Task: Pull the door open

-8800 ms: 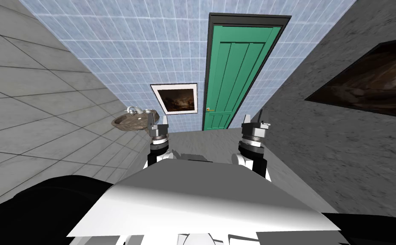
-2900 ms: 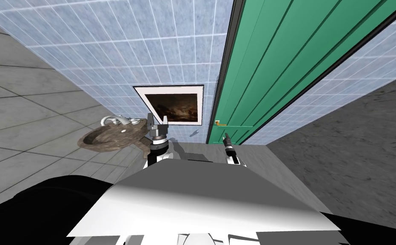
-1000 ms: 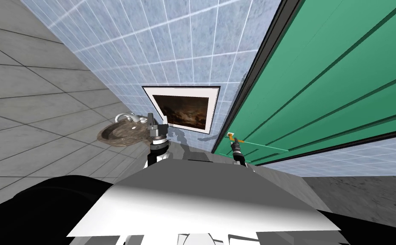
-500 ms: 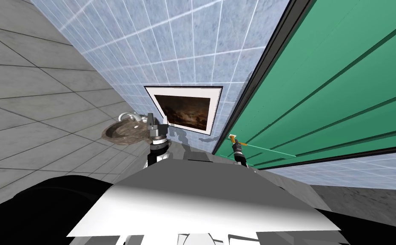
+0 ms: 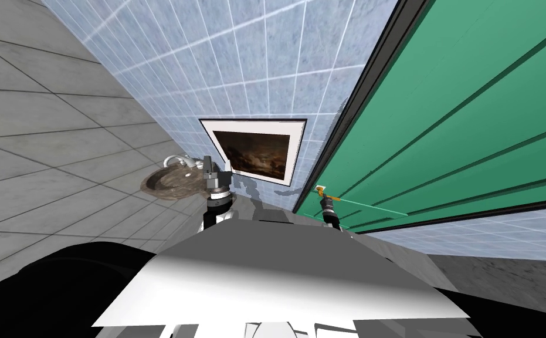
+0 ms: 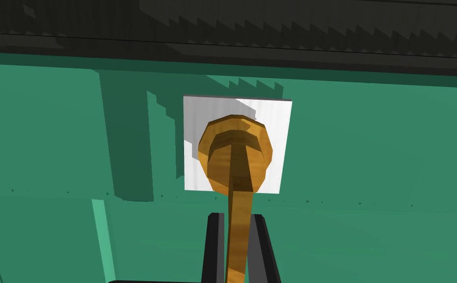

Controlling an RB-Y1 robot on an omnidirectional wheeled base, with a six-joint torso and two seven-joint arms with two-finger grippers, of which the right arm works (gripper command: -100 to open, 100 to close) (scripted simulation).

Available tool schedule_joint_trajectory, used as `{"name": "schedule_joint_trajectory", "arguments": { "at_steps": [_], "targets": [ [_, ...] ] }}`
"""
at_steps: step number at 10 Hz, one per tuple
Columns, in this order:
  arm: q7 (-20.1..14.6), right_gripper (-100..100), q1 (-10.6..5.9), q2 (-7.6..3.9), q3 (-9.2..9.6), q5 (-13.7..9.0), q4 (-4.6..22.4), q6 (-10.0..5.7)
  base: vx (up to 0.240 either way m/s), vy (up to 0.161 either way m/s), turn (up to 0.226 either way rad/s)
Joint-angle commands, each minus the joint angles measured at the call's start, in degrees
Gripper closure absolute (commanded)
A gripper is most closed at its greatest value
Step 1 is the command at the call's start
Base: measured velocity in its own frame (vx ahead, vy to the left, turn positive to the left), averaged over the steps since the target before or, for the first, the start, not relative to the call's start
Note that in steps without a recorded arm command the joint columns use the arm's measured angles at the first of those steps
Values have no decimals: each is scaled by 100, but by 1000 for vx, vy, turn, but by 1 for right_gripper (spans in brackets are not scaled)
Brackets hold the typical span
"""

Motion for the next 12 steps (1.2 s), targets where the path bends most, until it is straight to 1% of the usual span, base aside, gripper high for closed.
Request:
{"name": "schedule_joint_trajectory", "arguments": {
  "at_steps": [1,2,6,7,9,10,11,12],
  "targets": [
    [-108,100,36,-59,80,57,-6,-54,-119,-32,93],
    [-138,100,46,-75,102,72,-8,-69,-185,-59,111],
    [-421,100,140,-229,312,221,-23,-209,-202,-30,87],
    [-524,100,173,-284,388,274,-29,-259,-224,-74,122],
    [-645,100,214,-350,478,338,-35,-320,-224,-86,114],
    [-600,100,211,-310,459,321,-64,-272,-104,-15,29],
    [-705,100,288,-367,533,379,-58,-378,-129,-28,103],
    [-764,100,331,-410,571,410,-60,-447,-204,-64,136]
  ]
}}
